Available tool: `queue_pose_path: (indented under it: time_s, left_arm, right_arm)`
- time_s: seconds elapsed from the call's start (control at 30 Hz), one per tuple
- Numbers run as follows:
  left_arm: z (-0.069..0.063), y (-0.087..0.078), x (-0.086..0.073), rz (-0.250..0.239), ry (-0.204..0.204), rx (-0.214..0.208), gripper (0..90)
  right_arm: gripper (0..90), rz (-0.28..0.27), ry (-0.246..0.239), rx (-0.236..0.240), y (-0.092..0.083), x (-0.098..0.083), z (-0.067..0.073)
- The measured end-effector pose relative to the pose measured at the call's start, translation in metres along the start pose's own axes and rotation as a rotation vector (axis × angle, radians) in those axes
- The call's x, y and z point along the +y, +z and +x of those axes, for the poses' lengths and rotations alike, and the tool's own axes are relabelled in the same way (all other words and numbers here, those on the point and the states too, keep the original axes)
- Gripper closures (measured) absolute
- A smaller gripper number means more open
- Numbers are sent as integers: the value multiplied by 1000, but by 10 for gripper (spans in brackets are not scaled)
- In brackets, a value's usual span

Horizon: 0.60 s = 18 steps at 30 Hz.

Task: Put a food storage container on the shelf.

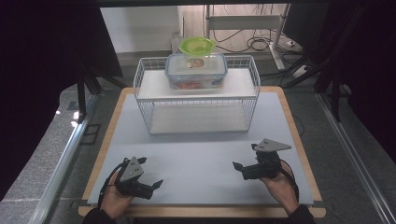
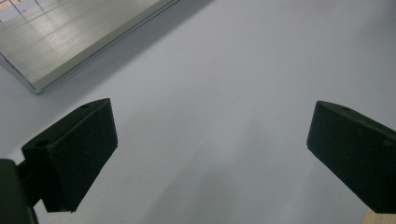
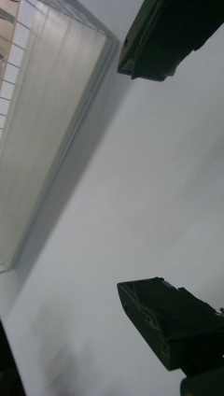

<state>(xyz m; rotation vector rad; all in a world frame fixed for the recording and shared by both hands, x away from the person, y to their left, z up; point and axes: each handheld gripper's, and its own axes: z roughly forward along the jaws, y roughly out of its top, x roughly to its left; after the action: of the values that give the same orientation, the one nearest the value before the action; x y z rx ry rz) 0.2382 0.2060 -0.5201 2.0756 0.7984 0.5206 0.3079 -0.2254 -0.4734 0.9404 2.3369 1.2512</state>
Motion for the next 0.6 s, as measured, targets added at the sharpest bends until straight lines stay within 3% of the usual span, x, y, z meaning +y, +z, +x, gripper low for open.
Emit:
queue_pose_path:
  time_s: [0.27,0.4,0.6]
  left_arm:
    - [0,1,-1,13,6,3,17]
    - [0,1,-1,14,3,5,17]
    - [0,1,-1,19,4,5,16]
  right_arm:
    - [0,57,-7,-27,-2,-24,5]
    - [0,111,13,-25,0,-38,3]
    - [0,157,12,-35,1,-44,2]
